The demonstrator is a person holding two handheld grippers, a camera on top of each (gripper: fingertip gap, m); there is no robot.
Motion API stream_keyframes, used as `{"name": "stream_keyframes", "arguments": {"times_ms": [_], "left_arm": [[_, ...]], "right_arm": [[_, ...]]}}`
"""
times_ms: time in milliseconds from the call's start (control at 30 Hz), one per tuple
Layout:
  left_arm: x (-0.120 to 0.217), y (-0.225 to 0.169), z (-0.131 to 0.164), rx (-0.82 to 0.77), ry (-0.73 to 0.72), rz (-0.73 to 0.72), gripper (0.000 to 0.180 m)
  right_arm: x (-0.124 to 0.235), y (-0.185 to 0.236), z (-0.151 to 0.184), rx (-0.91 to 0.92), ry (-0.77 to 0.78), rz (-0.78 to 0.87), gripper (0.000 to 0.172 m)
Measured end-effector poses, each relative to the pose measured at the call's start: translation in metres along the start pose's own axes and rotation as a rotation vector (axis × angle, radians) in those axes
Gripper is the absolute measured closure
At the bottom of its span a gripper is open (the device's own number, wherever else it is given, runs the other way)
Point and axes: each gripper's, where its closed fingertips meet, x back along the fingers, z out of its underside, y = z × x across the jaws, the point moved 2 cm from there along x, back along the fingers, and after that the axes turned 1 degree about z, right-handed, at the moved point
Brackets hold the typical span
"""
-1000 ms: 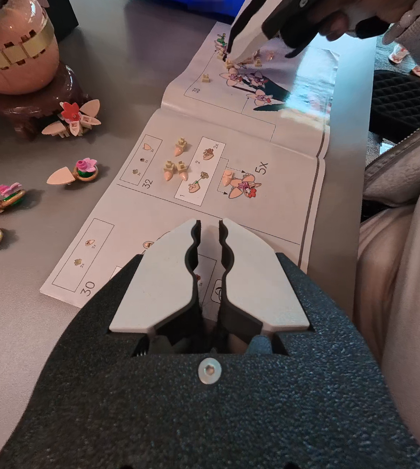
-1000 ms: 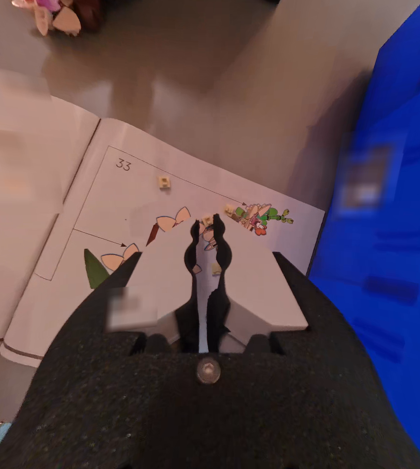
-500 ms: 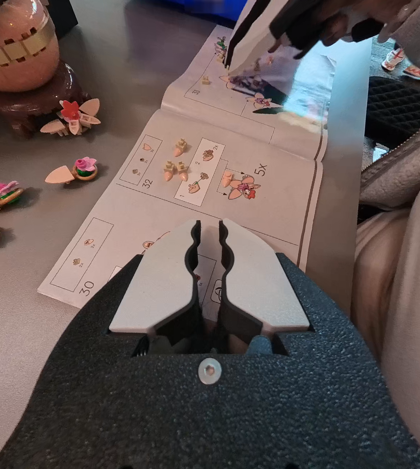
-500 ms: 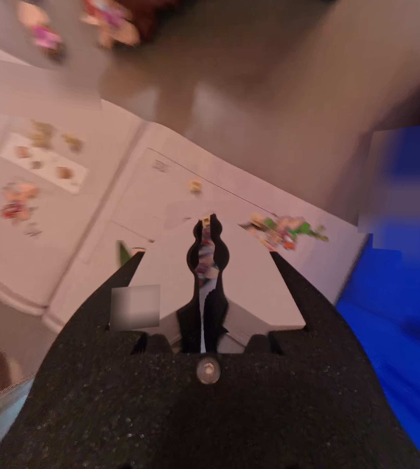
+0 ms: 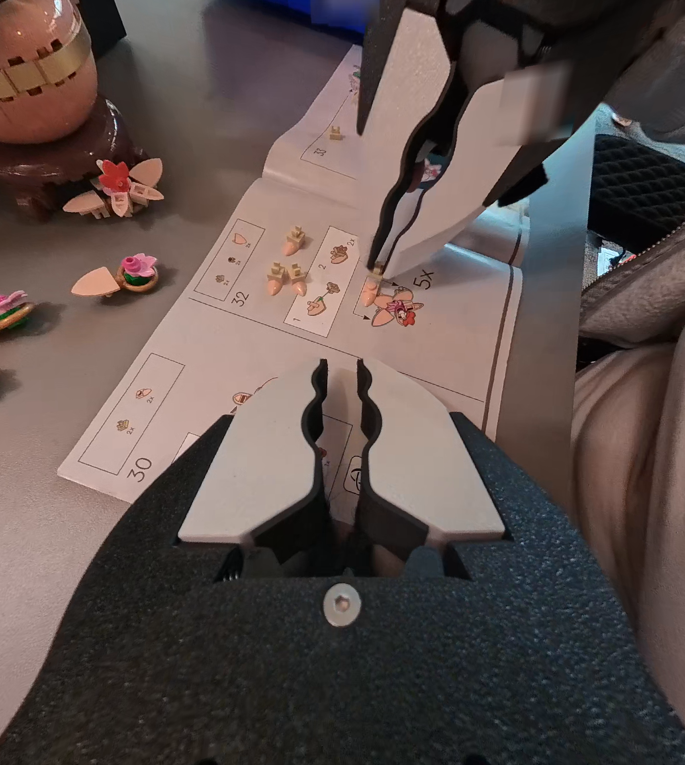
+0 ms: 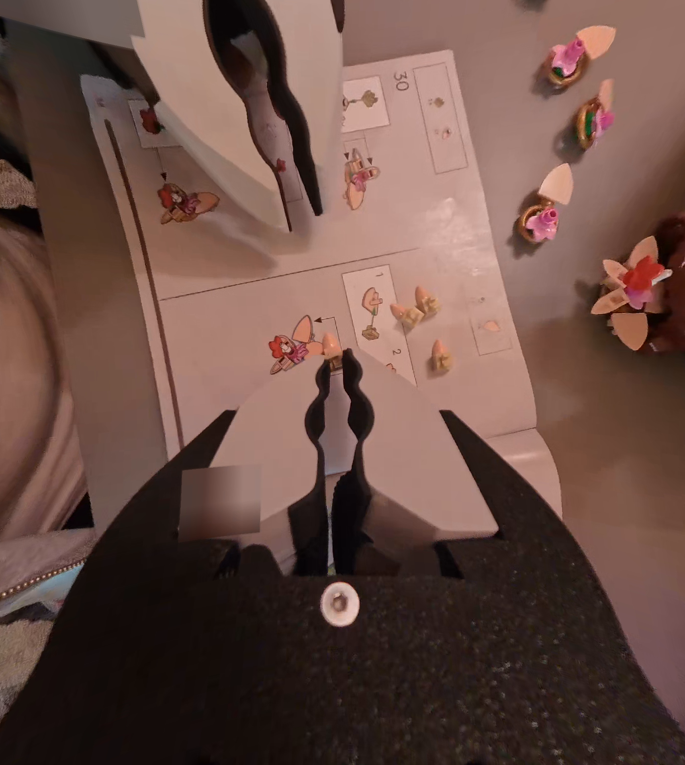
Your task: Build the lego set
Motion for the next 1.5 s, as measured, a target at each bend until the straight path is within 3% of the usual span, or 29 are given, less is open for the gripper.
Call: {"name": "stream_keyframes", "arguments": {"times_ms": [433, 1167, 1500], "left_arm": [[0.000, -0.001, 0.000, -0.004, 0.002, 0.007, 0.167], [0.000, -0.001, 0.001, 0.006, 0.005, 0.019, 0.167], [0.000, -0.001, 0.000, 0.025, 0.002, 0.031, 0.167]], "right_arm": [[-0.007, 0.002, -0.001, 0.020, 0.082, -0.032, 0.167], [-0.010, 0.000, 0.005, -0.339, -0.117, -0.182, 0.166], [-0.012, 0.000, 0.006, -0.310, -0.150, -0.229, 0.166]]}}
